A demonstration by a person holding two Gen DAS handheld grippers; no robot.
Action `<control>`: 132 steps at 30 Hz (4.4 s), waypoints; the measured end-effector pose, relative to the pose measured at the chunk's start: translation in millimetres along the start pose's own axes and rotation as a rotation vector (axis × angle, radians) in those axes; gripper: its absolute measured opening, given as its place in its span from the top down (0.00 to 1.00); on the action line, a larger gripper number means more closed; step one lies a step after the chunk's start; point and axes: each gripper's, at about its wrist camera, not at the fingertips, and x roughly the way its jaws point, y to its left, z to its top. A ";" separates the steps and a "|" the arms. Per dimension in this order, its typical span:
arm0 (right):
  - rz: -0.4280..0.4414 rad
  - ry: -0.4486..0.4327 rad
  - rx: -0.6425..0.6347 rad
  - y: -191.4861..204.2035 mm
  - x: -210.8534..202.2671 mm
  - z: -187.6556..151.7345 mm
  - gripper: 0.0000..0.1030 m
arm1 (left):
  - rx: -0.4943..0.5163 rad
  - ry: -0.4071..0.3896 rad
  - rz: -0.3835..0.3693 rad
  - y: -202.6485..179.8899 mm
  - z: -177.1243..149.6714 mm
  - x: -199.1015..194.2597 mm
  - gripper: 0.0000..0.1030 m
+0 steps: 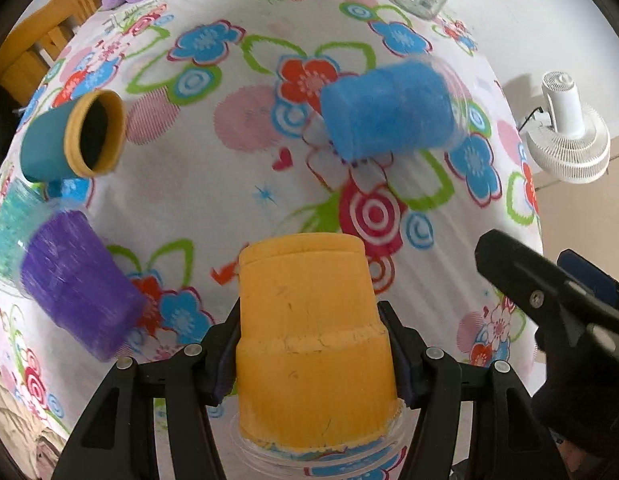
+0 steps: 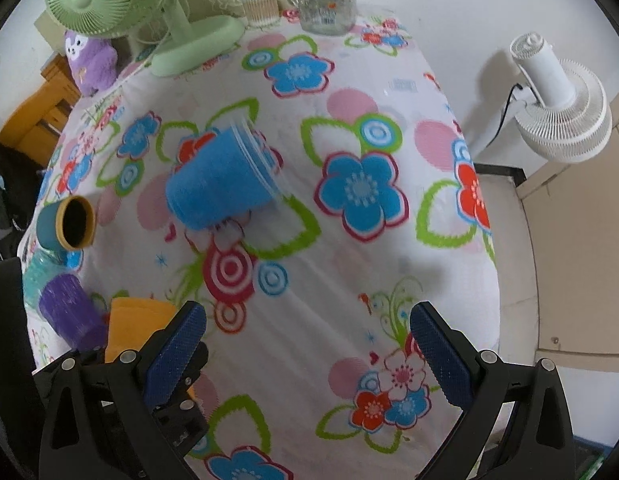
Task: Flip cup upside down
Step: 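Close the left gripper around the orange cup and lift it, then close the right gripper on the orange cup while the left gripper releases it, then rotate the orange cup in the right gripper so its rim faces down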
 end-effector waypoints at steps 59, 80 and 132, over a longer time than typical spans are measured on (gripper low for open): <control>0.060 0.135 0.029 92.5 31.6 -3.2 0.44 | 0.418 -0.024 0.189 53.0 12.8 -38.1 0.12; 0.045 -0.226 -0.036 77.8 -92.0 -20.2 0.44 | 0.308 -0.101 0.049 48.8 5.9 -111.3 0.12; 0.055 -0.763 0.059 62.8 8.9 -66.9 0.44 | 0.433 -0.277 0.180 47.6 -16.5 -22.9 0.01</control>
